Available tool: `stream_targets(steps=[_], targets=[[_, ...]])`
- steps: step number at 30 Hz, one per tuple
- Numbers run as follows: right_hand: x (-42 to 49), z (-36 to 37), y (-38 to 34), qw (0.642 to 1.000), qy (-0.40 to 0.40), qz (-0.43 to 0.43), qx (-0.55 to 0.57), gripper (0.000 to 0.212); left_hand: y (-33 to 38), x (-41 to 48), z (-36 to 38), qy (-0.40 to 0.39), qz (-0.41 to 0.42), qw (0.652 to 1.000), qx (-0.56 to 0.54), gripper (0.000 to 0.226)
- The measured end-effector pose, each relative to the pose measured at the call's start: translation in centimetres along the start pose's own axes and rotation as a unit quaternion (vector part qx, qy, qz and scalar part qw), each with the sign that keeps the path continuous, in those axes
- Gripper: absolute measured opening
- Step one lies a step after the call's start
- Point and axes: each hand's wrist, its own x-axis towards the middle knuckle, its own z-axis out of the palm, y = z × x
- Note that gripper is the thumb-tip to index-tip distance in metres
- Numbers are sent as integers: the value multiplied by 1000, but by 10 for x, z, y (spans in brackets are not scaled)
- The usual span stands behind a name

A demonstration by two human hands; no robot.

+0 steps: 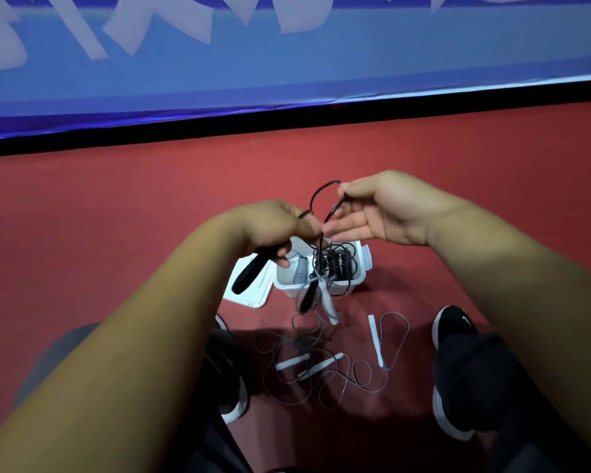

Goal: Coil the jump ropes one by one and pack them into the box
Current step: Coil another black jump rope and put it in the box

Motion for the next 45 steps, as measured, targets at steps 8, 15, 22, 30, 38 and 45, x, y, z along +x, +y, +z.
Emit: stream_targets(steps=[8,15,22,30,38,45], targets=[[-3,-2,-5,987,-4,-36,154,22,-12,8,15,2,44,993,108,21],[-2,-1,-4,979,14,-69,189,24,-15,17,24,-8,71,979,191,34],[-3,-1,-4,979,38,-80,184,24,-16,21,31,-76,60,981,169,32],[-8,-5,0,987,42,-74,133,26,-21,18,42,-152,22,973,173,24],[-23,-5,16,997,29,-51,43,37,-29,9,59,-184,18,960,209,24],[-36,-10,42,996,78,-29,31,40,-42,10,79,-159,10,949,271,35]])
